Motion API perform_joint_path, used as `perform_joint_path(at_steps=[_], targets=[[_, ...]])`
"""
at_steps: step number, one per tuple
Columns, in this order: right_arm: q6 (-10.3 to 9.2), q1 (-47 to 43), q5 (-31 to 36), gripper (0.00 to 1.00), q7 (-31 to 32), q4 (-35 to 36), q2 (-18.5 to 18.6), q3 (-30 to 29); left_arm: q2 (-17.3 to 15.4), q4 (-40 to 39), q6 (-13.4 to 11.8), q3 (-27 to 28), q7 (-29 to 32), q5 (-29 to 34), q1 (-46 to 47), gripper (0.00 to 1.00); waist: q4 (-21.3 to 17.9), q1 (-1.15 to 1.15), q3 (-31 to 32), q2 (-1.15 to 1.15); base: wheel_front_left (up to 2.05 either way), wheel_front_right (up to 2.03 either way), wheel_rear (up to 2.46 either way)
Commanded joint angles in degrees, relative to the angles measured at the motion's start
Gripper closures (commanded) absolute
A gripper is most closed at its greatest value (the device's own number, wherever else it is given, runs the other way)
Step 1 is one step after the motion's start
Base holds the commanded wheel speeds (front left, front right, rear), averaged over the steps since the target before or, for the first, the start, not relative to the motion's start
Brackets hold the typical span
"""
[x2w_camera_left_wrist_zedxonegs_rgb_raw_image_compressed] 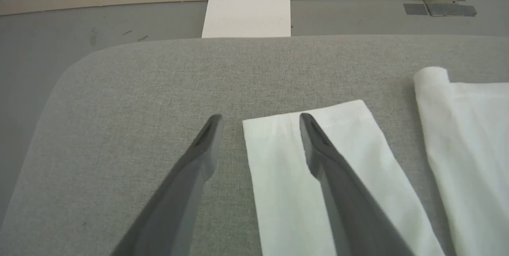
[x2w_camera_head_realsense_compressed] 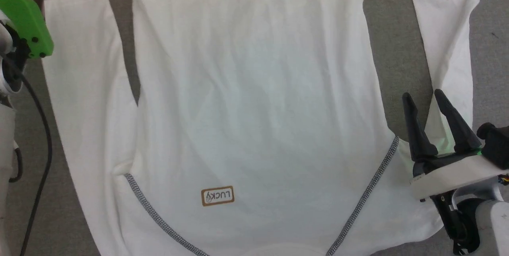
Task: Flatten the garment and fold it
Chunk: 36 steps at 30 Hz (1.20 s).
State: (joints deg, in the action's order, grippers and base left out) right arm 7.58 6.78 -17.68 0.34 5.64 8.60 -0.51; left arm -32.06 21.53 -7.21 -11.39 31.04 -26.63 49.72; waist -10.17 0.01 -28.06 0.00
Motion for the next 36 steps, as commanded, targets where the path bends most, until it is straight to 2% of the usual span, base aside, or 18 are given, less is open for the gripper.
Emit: perform_joint_path(at_steps=[1, 10, 14, 15, 16, 17, 19, 24, 32, 36], targets=[[-0.09, 1.2, -0.4, 0.0, -0.7, -0.5, 0.0, 0.3, -0.7, -0.1, -1.2, 0.7, 1.4, -0.5, 0.9, 0.0, -5.0, -0.01, -5.1, 0.0, 0.0, 0.0, 0.0], [-0.09, 2.8, -1.0, 0.0, -1.8, -2.2, 0.1, 1.5, -4.3, -2.3, -10.9, 1.6, 15.0, 1.0, -3.6, 0.0, -6.6, -0.01, -5.9, 0.0, 0.0, 0.0, 0.0], [-0.09, 2.8, -1.1, 0.0, -1.7, -2.4, 0.1, 1.4, -4.4, -5.2, -15.3, 2.3, 21.8, 0.2, -6.8, 0.0, -6.6, -0.01, -5.7, 0.0, 0.0, 0.0, 0.0], [-0.09, 2.8, -1.1, 0.0, -1.7, -2.4, 0.1, 1.4, -4.5, -6.2, -16.0, 2.4, 23.0, 0.1, -7.5, 0.24, -6.6, -0.01, -5.7, 0.0, 0.0, 0.0, 0.0], [-0.09, 2.8, -1.1, 0.0, -1.6, -2.4, 0.1, 1.4, -4.8, -7.5, -16.6, 2.5, 23.9, 0.1, -8.2, 0.73, -6.6, -0.01, -5.7, 0.0, 0.0, 0.0, 0.0], [-0.09, 2.8, -1.1, 0.0, -1.6, -2.4, 0.1, 1.5, -5.1, -8.7, -16.9, 2.7, 24.0, 0.2, -8.7, 1.0, -6.6, -0.01, -5.7, 0.0, 0.0, 0.0, 0.0], [-0.09, 2.9, -1.1, 0.0, -1.4, -2.4, 0.1, 1.6, -5.6, -10.6, -17.3, 3.5, 23.1, 0.1, -9.7, 1.0, -6.6, -0.01, -5.7, 0.0, 0.0, 0.0, 0.0], [-0.09, 2.6, -0.8, 0.0, -1.0, -2.6, 0.2, 1.2, -5.2, -14.0, -17.6, 5.6, 14.1, 0.9, -10.9, 1.0, -5.5, -0.01, -3.6, 0.0, 0.0, 0.0, 0.0], [-0.09, -0.3, 0.8, 0.0, 0.5, -2.1, 0.2, -0.6, -2.6, -16.4, -13.3, 9.2, -4.0, -1.2, -14.9, 1.0, -1.9, -0.01, 5.9, 0.0, 0.0, 0.0, 0.0], [-0.09, -3.3, 1.9, 0.0, 2.3, -0.8, -0.3, -1.9, -1.5, -22.3, -11.3, 8.9, -7.4, -2.3, -19.1, 1.0, 0.1, -0.01, 11.6, 0.0, 0.0, 0.0, 0.0]])
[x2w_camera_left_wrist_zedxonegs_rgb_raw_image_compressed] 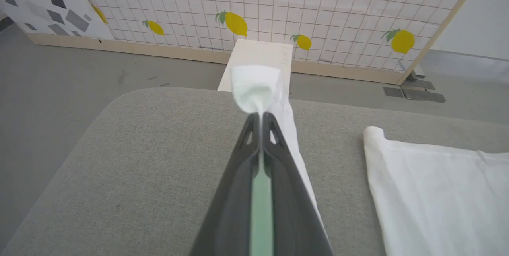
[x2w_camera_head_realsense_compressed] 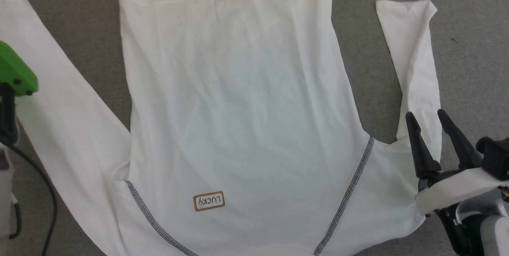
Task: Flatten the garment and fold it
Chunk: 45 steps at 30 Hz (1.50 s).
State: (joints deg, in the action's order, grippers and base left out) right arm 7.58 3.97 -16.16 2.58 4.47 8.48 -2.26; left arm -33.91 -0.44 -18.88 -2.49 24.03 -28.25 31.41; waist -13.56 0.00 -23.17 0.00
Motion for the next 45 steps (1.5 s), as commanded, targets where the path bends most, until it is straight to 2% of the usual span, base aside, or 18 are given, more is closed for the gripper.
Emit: perform_joint_path(at_steps=[1, 5, 10, 13, 14, 15, 19, 21, 22, 24, 29, 33, 39, 45], targets=[[-0.09, -1.3, 0.6, 0.0, 0.5, 0.7, -0.4, -0.5, 0.7, -2.1, 0.6, -0.2, -0.6, -1.0, -1.7, 1.0, 3.9, 0.0, 7.8, 0.0, 0.0, 0.0, 0.0], [-0.09, -4.6, 1.6, 0.0, 2.6, 2.6, -1.3, -1.8, 1.6, -11.5, 2.1, -3.0, 0.0, -1.5, -6.3, 1.0, 5.3, 0.0, 12.4, 0.0, 0.0, 0.0, 0.0], [-0.09, -7.8, 2.5, 0.0, 4.8, 4.8, -2.5, -2.7, 5.1, -22.5, 3.1, -9.8, 2.1, -2.2, -10.7, 1.0, 6.2, 0.0, 16.1, 0.0, 0.0, 0.0, 0.0], [-0.09, -9.0, 2.8, 0.0, 5.8, 5.8, -3.0, -2.7, 9.0, -27.0, 3.4, -15.4, 2.4, -2.3, -11.5, 1.0, 6.2, 0.0, 17.4, 0.0, 0.0, 0.0, 0.0], [-0.09, -9.5, 2.9, 0.0, 6.2, 6.4, -3.2, -2.8, 12.2, -27.8, 3.8, -19.5, 1.9, -2.2, -11.4, 1.0, 6.2, 0.0, 17.9, 0.0, 0.0, 0.0, 0.0], [-0.09, -9.7, 2.9, 0.0, 6.4, 6.6, -3.3, -2.9, 13.9, -27.5, 4.0, -21.3, 1.5, -2.3, -11.3, 1.0, 6.1, 0.0, 17.9, 0.0, 0.0, 0.0, 0.0], [-0.09, -10.2, 2.7, 0.0, 6.8, 7.5, -3.7, -3.0, 22.4, -20.9, 5.5, -28.7, -1.5, -4.0, -10.8, 1.0, 5.6, 0.0, 17.1, 0.0, 0.0, 0.0, 0.0], [-0.09, -10.1, 2.5, 0.0, 6.9, 7.7, -3.8, -2.7, 25.8, -14.9, 6.5, -31.5, -3.3, -4.2, -10.0, 1.0, 5.0, 0.0, 16.2, 0.0, 0.0, 0.0, 0.0], [-0.09, -9.5, 2.2, 0.0, 6.9, 7.7, -3.8, -2.3, 28.3, -7.9, 7.6, -33.6, -5.1, -4.5, -8.7, 1.0, 4.2, 0.0, 15.0, 0.0, 0.0, 0.0, 0.0], [-0.09, -8.9, 2.0, 0.0, 6.8, 7.6, -3.7, -2.0, 29.8, -0.9, 8.5, -35.2, -7.1, -5.1, -6.8, 1.0, 3.2, 0.0, 13.7, 0.0, 0.0, 0.0, 0.0], [-0.09, -7.3, 1.2, 0.0, 6.1, 6.4, -3.8, -1.1, 31.0, 13.2, 10.0, -40.4, -12.2, -7.7, -0.5, 1.0, 0.3, 0.0, 10.8, 0.0, 0.0, 0.0, 0.0], [-0.09, -6.3, 0.5, 0.0, 5.4, 4.9, -3.9, -0.3, 31.0, 17.4, 10.7, -48.9, -14.0, -13.5, 3.3, 1.0, -1.7, 0.0, 9.2, 0.0, 0.0, 0.0, 0.0], [-0.09, -5.0, -0.2, 0.0, 4.1, 3.1, -3.8, 0.4, 31.0, 21.6, 10.8, -61.9, -13.8, -18.6, 7.1, 1.0, -4.0, 0.0, 7.9, 0.0, 0.0, 0.0, 0.0], [-0.09, -3.6, -0.6, 0.0, 3.3, 1.6, -3.8, 2.0, 31.0, 26.2, 11.0, -69.2, -13.4, -20.7, 10.1, 1.0, -6.0, 0.0, 6.7, 0.0, 0.0, 0.0, 0.0]])
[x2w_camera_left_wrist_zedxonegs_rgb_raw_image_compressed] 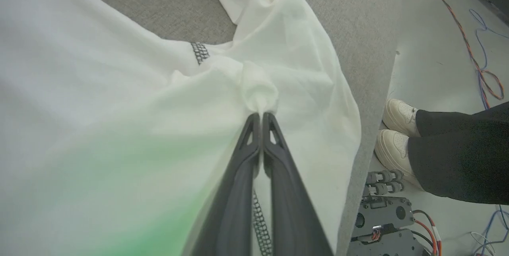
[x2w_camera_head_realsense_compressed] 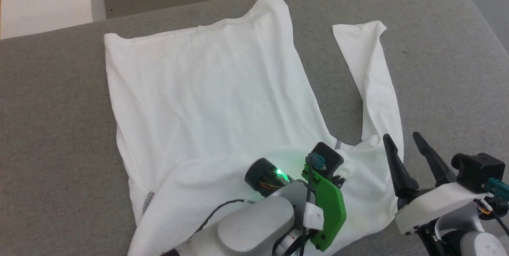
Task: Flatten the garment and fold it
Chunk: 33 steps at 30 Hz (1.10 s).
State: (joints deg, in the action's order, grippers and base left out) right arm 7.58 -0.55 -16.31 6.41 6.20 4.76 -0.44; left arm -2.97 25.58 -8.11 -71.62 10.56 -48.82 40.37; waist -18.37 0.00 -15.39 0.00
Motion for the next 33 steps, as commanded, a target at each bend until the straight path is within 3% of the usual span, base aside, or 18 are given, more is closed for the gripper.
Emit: perform_joint_path(at_steps=[1, 8, 10, 18, 22, 26, 29, 33], targets=[[-0.09, 1.2, -0.6, 0.0, -0.6, -0.4, -0.1, 0.5, 0.1, 0.8, 0.6, -0.7, 0.7, -0.2, 1.4, 1.0, -1.5, 0.0, -1.4, 0.0, 0.0, 0.0, 0.0], [-0.09, 2.4, -1.2, 0.0, -1.2, -2.0, 0.3, 1.9, 0.1, 1.5, 3.6, -1.7, 4.1, 0.3, 0.5, 1.0, -3.2, 0.0, -2.3, 0.0, 0.0, 0.0, 0.0], [-0.09, 2.6, -1.3, 0.0, -1.3, -2.4, 0.5, 1.8, 0.1, 1.1, 4.3, -1.7, 5.4, 0.3, -0.3, 0.0, -3.2, 0.0, -2.3, 0.0, 0.0, 0.0, 0.0], [-0.09, 1.9, -0.4, 0.0, -1.2, -2.1, 0.9, -2.2, 0.1, -3.6, 3.3, -1.6, 1.7, -3.8, 2.8, 0.0, 1.8, 0.0, -0.8, 0.0, 0.0, 0.0, 0.0], [-0.09, 2.7, 0.4, 0.0, -0.4, -1.6, 1.9, -4.5, 0.1, -7.0, 1.6, 1.0, -5.6, -6.4, 5.0, 0.0, 5.2, 0.0, 0.4, 0.0, 0.0, 0.0, 0.0], [-0.09, 5.9, 0.9, 0.0, 0.8, -2.6, 3.3, -6.6, -0.3, -6.5, -2.0, 5.8, -15.7, -5.0, 6.2, 0.0, 8.0, 0.0, 0.7, 0.0, 0.0, 0.0, 0.0], [-0.09, 10.2, 1.2, 0.0, 2.4, -5.1, 4.8, -7.5, -4.3, -6.0, -5.0, 10.5, -22.4, -3.7, 5.0, 0.0, 9.7, 0.0, 0.2, 0.0, 0.0, 0.0, 0.0], [-0.09, 17.0, 0.9, 0.0, 4.3, -10.7, 6.5, -9.0, -11.2, -7.9, -9.7, 17.3, -25.3, -0.2, 1.9, 0.0, 11.8, 0.0, -1.4, 0.0, 0.0, 0.0, 0.0]])
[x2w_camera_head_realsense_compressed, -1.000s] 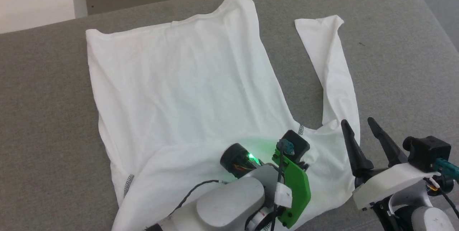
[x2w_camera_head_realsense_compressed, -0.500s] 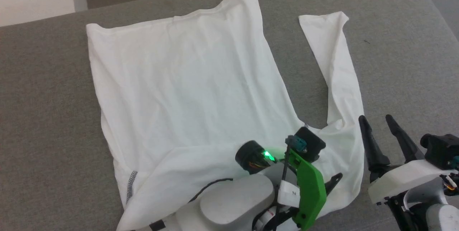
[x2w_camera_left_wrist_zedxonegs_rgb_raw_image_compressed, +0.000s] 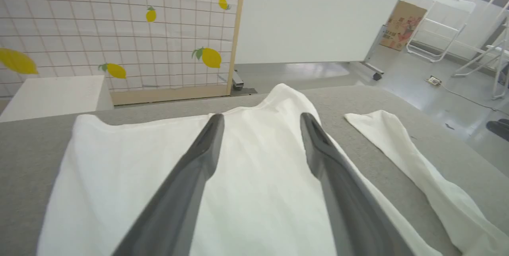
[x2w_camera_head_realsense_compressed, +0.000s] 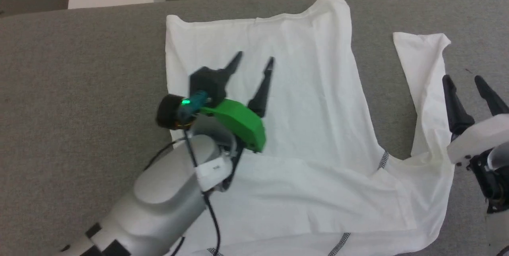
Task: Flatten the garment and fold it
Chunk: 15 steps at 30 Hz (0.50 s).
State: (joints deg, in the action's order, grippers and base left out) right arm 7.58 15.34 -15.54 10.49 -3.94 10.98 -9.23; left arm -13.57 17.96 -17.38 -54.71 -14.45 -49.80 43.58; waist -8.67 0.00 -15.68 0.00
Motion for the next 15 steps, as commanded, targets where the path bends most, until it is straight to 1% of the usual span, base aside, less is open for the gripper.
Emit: perform_joint_path(at_steps=[1, 3, 5, 7, 9, 12, 15], targets=[[-0.09, 2.7, 0.1, 0.0, 1.0, -2.1, 0.5, -0.6, -2.0, -1.4, -1.2, 2.3, -0.4, 1.7, -2.3, 0.0, 2.5, 0.0, -1.6, 0.0, 0.0, 0.0, 0.0], [-0.09, 6.3, 0.3, 0.0, 2.8, -5.9, 1.0, -2.0, -4.8, -5.0, -2.9, 7.3, -0.5, 4.9, -4.8, 0.0, 3.4, 0.0, -2.8, 0.0, 0.0, 0.0, 0.0], [-0.09, 10.0, 0.2, 0.0, 3.7, -9.3, 1.6, -3.1, -7.1, -8.3, -3.9, 11.9, -0.5, 8.4, -7.8, 0.0, 4.3, 0.0, -4.1, 0.0, 0.0, 0.0, 0.0], [-0.09, 13.8, 0.3, 0.0, 5.4, -13.7, 2.6, -4.7, -8.7, -11.6, -4.2, 16.5, -0.5, 12.2, -11.1, 0.0, 5.4, 0.0, -5.6, 0.0, 0.0, 0.0, 0.0], [-0.09, 17.1, 1.0, 0.0, 6.7, -17.8, 3.4, -6.4, -9.6, -13.5, -3.7, 20.1, -0.5, 15.2, -13.7, 0.0, 6.1, 0.0, -7.0, 0.0, 0.0, 0.0, 0.0], [-0.09, 21.6, 2.7, 0.0, 8.3, -23.5, 4.2, -9.6, -9.5, -15.8, -2.7, 25.8, -0.5, 18.4, -16.9, 0.0, 7.0, 0.0, -8.8, 0.0, 0.0, 0.0, 0.0], [-0.09, 25.9, 4.2, 0.0, 9.6, -28.4, 4.8, -12.7, -8.3, -17.8, -1.5, 31.5, -0.5, 21.2, -20.1, 0.0, 8.0, 0.0, -10.4, 0.0, 0.0, 0.0, 0.0]])
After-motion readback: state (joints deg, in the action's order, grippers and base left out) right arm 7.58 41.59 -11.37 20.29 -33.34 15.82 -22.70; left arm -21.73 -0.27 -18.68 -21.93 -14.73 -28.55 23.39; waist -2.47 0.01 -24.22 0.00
